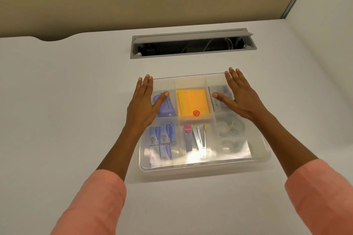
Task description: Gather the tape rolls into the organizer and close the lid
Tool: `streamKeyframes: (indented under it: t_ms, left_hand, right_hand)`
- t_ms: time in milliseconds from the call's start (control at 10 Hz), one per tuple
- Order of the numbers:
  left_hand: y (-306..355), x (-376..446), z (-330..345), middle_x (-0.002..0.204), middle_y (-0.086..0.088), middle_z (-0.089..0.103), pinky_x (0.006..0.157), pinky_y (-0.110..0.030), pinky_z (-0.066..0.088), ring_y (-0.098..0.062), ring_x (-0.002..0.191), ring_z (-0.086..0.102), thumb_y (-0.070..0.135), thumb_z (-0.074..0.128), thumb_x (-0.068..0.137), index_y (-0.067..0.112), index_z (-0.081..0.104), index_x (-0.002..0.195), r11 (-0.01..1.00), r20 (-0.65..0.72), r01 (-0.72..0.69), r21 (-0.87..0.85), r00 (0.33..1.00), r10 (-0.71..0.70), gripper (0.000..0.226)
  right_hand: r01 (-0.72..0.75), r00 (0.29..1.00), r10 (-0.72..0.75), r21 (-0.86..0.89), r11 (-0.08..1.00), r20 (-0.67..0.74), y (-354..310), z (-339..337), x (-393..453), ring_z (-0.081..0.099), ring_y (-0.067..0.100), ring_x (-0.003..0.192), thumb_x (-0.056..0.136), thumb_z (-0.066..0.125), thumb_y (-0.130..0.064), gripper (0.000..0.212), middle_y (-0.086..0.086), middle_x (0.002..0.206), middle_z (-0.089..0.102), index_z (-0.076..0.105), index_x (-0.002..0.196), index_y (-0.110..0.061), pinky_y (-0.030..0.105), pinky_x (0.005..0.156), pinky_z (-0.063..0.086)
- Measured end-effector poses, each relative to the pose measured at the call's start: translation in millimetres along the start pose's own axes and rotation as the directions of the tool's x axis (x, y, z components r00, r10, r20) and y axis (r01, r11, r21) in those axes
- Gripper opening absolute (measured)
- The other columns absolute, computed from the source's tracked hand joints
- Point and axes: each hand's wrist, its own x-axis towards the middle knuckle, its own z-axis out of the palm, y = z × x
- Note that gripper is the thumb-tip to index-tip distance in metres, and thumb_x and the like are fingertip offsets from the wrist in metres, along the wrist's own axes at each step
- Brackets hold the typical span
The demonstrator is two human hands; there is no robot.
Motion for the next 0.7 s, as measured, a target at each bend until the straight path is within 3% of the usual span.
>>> streamKeyframes:
  t_ms: [200, 500, 600, 700]
  left_hand:
    - [-2, -1, 0, 0.157, -0.003, 0.006, 0.115, -0.047, 0.017, -0.019, 0.145, -0.003, 0.054, 0.035, 0.088, 0.017, 0.008, 0.144, 1.000, -0.029, -0.028, 0.005, 0.999, 0.028, 0.073]
    - [1, -10, -7, 0.157, -0.008, 0.004, 0.117, -0.042, 0.005, -0.024, 0.145, -0.002, 0.047, 0.035, 0.092, 0.013, 0.014, 0.143, 0.999, -0.071, 0.024, 0.032, 0.997, -0.022, 0.064]
    - [7, -14, -14, 0.157, -0.009, 0.003, 0.118, -0.040, 0.002, -0.024, 0.145, -0.003, 0.046, 0.034, 0.093, 0.012, 0.013, 0.143, 0.998, -0.084, -0.001, 0.070, 0.996, 0.007, 0.065]
    - [24, -17, -27, 0.157, -0.010, 0.002, 0.117, -0.038, -0.001, -0.025, 0.145, -0.005, 0.046, 0.033, 0.093, 0.012, 0.012, 0.144, 0.994, -0.117, -0.058, 0.092, 0.991, 0.068, 0.065]
  right_hand:
    - [0.015, 1.000, -0.015, -0.029, 0.999, -0.003, -2, 0, -2, -0.007, 0.022, 0.145, 0.071, 0.027, -0.074, 0.097, 0.005, 0.158, -0.001, 0.004, 0.145, -0.016, 0.048, 0.118, 0.006]
    - [0.044, 0.998, -0.038, 0.131, 0.990, -0.054, -10, -13, -11, -0.001, 0.023, 0.145, 0.088, 0.045, -0.049, 0.069, 0.006, 0.158, 0.006, 0.016, 0.144, -0.021, 0.049, 0.118, 0.006]
    - [0.059, 0.994, -0.041, 0.182, 0.982, -0.101, -20, -25, -19, 0.005, 0.023, 0.145, 0.089, 0.045, -0.046, 0.064, 0.005, 0.157, 0.012, 0.020, 0.143, -0.022, 0.049, 0.117, 0.009]
    - [0.103, 0.956, -0.006, 0.315, 0.943, -0.294, -35, -57, -36, 0.027, 0.024, 0.140, 0.090, 0.048, -0.041, 0.054, 0.007, 0.150, 0.033, 0.034, 0.138, -0.020, 0.045, 0.114, 0.022]
